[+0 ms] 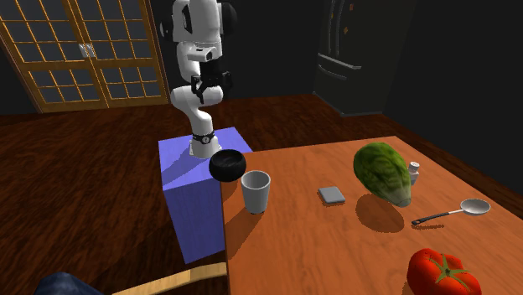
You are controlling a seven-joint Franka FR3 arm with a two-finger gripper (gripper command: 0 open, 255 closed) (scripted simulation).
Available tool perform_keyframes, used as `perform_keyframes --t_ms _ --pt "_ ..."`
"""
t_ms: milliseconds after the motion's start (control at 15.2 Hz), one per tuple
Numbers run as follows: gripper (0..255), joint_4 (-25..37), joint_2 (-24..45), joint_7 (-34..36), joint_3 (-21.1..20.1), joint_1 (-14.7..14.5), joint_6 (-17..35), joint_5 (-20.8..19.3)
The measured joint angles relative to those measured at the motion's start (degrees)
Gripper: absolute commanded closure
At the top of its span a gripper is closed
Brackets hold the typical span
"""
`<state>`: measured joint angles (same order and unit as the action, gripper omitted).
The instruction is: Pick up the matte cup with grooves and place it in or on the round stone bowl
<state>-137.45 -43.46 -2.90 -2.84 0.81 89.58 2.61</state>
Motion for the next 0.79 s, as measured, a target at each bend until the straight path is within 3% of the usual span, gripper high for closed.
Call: perform_keyframes --t_ms 264,792 --pt "0 0.6 4.1 0.6 -0.9 -0.1 3.3 0.0" --pt "0 7.7 21.0 3.7 -4.3 -0.3 13.0 -0.7"
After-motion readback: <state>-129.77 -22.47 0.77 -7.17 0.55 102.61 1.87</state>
